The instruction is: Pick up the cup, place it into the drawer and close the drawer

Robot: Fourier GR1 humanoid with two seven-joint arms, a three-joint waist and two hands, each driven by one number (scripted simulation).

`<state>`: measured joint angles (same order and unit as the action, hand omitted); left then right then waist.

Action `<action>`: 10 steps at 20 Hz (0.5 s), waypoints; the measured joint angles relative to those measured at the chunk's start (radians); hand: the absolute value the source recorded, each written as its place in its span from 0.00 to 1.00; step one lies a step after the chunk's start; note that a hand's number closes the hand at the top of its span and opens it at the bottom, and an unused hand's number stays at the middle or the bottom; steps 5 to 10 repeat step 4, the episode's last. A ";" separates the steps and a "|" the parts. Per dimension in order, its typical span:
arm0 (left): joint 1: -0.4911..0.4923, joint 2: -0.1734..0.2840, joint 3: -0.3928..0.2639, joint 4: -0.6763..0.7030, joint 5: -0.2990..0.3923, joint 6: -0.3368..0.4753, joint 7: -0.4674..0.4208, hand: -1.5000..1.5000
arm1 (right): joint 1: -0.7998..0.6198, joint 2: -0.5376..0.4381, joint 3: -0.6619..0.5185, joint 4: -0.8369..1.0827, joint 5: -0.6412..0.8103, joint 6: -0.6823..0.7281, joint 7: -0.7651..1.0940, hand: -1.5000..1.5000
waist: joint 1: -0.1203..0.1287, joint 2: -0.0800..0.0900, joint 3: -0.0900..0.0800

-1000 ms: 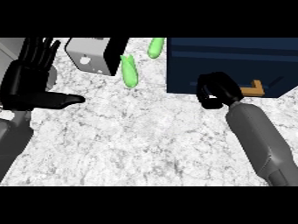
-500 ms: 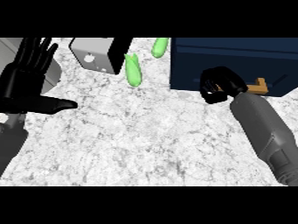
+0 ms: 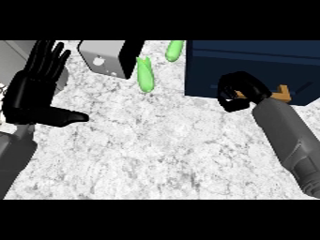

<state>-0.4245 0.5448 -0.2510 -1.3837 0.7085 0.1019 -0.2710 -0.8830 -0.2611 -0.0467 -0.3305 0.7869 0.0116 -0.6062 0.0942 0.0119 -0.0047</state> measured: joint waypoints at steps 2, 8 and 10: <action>0.003 -0.002 0.001 0.004 0.005 -0.010 0.000 0.00 | 0.000 -0.003 -0.009 0.004 -0.009 0.007 -0.019 1.00 | 0.002 0.002 0.000; 0.009 -0.005 0.000 0.013 0.004 -0.021 -0.007 0.00 | 0.000 -0.006 -0.015 0.007 -0.015 0.013 -0.038 1.00 | 0.004 0.003 0.001; 0.009 -0.005 0.000 0.013 0.004 -0.021 -0.007 0.00 | 0.000 -0.006 -0.015 0.007 -0.015 0.013 -0.038 1.00 | 0.004 0.003 0.001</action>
